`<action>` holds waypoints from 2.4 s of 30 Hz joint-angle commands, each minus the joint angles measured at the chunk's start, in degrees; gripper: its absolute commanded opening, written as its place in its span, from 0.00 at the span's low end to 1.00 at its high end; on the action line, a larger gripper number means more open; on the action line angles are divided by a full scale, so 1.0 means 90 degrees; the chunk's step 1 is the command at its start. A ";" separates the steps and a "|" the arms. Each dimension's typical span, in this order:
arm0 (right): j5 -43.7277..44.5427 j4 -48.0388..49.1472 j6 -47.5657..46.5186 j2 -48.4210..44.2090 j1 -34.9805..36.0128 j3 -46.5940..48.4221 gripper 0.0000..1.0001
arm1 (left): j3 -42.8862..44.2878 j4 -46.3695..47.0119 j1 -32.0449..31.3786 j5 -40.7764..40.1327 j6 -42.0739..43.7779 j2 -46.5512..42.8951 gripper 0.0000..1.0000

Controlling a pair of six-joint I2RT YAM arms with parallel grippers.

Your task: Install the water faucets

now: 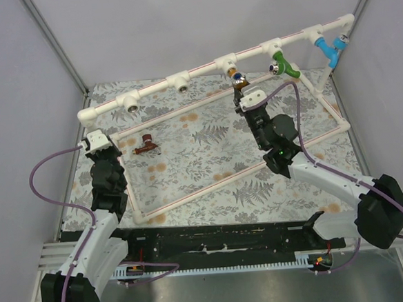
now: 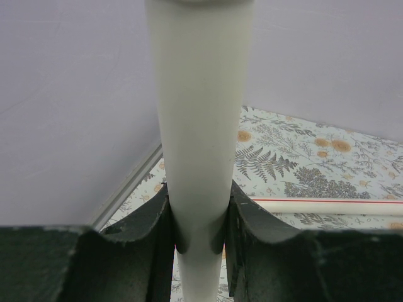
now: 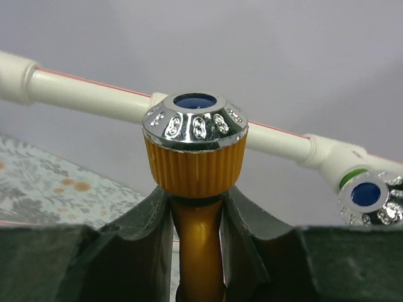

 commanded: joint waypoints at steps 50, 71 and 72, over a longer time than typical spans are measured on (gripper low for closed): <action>0.3629 -0.2794 1.2762 -0.0758 0.0310 0.0165 0.52 | 0.0104 0.0224 -0.0273 0.0300 0.0075 -0.0252 0.02; 0.1687 -0.0388 0.8964 -0.1978 0.0300 -0.1153 0.75 | 0.0123 0.0165 -0.0273 0.0368 0.0046 -0.0251 0.02; 0.1608 -0.0534 0.8720 -0.2115 0.0309 -0.1202 0.76 | 0.0114 0.0155 -0.0273 0.0378 0.0055 -0.0232 0.02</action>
